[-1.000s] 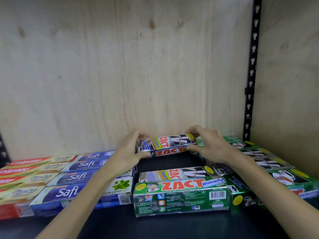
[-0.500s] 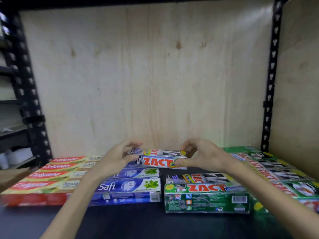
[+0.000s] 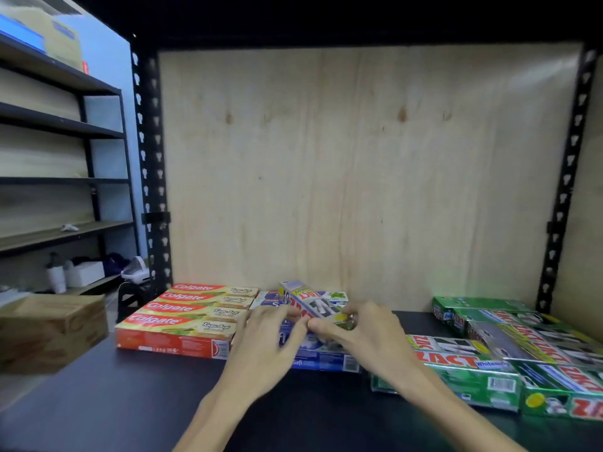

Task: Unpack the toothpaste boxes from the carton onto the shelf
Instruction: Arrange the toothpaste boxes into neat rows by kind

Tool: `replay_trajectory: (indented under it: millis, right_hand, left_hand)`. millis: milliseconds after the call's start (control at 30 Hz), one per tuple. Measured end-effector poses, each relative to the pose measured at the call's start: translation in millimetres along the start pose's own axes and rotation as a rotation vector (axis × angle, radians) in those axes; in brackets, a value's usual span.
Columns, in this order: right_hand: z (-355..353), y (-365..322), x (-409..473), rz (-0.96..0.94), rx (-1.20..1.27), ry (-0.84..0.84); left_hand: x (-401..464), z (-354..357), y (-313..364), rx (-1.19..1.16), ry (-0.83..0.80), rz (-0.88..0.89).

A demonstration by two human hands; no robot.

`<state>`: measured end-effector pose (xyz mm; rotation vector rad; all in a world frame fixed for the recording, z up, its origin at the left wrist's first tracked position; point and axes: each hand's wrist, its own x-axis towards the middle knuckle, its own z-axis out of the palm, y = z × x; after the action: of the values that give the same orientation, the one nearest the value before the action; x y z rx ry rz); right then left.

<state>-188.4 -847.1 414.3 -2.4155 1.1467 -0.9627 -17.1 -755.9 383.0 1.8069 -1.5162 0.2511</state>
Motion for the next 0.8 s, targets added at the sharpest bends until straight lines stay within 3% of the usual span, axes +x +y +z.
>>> replay_trajectory:
  millis: [133, 267, 367, 500, 600, 700, 800]
  right_hand:
    - [2.1, -19.2, -11.4, 0.024, 0.263, -0.212]
    - [-2.5, -22.9, -8.8, -0.042, 0.286, -0.376]
    - [-0.1, -6.9, 6.7, -0.117, 0.238, -0.345]
    - [-3.0, 23.0, 43.9, -0.247, -0.054, -0.080]
    - [-15.2, 34.5, 67.4, -0.236, -0.170, -0.225]
    - [-28.7, 37.9, 73.3, -0.259, -0.139, -0.386]
    - [-30.3, 49.5, 73.3, -0.311, -0.184, -0.328]
  left_hand:
    - [-18.2, -13.5, 5.1, -0.022, -0.059, -0.062]
    - [-17.4, -21.9, -4.6, 0.082, -0.054, -0.098]
    - [-9.0, -23.8, -13.3, 0.126, -0.093, -0.107]
    - [6.7, -35.4, -30.5, 0.018, -0.157, -0.117]
    - [15.4, -42.9, -35.7, -0.028, -0.242, -0.126]
    - [23.9, -43.5, -37.0, 0.023, -0.221, -0.092]
    - [31.4, -41.1, -35.0, 0.020, -0.209, -0.093]
